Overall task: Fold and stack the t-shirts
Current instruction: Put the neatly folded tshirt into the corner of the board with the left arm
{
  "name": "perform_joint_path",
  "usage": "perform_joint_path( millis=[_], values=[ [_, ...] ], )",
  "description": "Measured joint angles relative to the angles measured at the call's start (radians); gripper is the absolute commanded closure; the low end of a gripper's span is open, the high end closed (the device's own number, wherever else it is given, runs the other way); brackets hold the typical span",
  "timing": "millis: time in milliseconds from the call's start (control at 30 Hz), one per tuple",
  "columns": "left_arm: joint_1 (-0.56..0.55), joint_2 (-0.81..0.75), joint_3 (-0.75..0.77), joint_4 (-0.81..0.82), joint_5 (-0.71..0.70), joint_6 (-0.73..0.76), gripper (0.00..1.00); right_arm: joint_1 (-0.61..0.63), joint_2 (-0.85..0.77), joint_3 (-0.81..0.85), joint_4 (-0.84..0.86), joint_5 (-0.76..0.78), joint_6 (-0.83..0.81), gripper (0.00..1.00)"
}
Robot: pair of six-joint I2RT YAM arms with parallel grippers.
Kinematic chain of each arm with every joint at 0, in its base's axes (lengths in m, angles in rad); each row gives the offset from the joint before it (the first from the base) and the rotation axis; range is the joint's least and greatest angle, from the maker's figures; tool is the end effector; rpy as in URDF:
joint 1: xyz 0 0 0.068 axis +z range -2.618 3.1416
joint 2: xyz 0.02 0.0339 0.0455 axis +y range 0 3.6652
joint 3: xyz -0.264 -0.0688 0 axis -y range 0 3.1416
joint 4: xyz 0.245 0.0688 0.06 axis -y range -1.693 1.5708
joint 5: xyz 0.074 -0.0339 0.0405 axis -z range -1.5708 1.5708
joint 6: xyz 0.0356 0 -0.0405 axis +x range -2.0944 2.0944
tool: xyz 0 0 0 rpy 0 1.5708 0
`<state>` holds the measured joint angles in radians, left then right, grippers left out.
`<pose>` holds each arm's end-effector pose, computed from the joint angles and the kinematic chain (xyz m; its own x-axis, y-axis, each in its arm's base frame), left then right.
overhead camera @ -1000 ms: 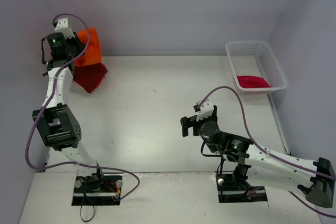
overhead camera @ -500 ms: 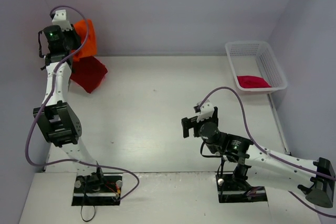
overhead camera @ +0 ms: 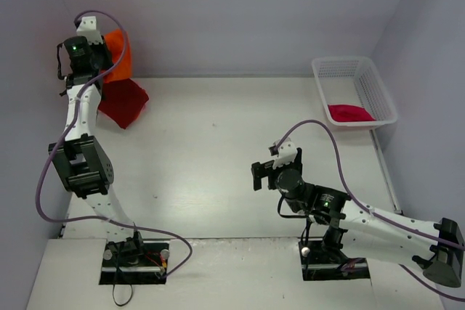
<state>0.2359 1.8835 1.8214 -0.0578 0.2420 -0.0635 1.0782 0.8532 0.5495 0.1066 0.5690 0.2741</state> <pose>0.4466 0.0986 0.3964 -0.1164 -0.0913 -0.9890 -0.0030 0.9958 -0.0916 0.1115 0.1672 0.2760 -0.2224 0.0677 -0.9726 -0.4490 0.8784 0.1639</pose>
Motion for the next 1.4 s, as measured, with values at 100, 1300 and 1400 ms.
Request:
perform_joint_path(
  millis=[100,1300,1400],
  values=[
    [0.000,0.001,-0.048,0.019,0.000,-0.005,1.00,0.010,-0.001,0.000,-0.003,0.000,0.011,0.00],
    [-0.013,-0.017,-0.561,0.340,-0.198,-0.386,1.00,0.042,-0.105,0.000,-0.097,0.001,0.029,0.00],
    [-0.013,-0.028,-0.583,0.349,-0.236,-0.411,1.00,0.044,-0.106,0.000,-0.101,0.001,0.033,0.00]
  ],
)
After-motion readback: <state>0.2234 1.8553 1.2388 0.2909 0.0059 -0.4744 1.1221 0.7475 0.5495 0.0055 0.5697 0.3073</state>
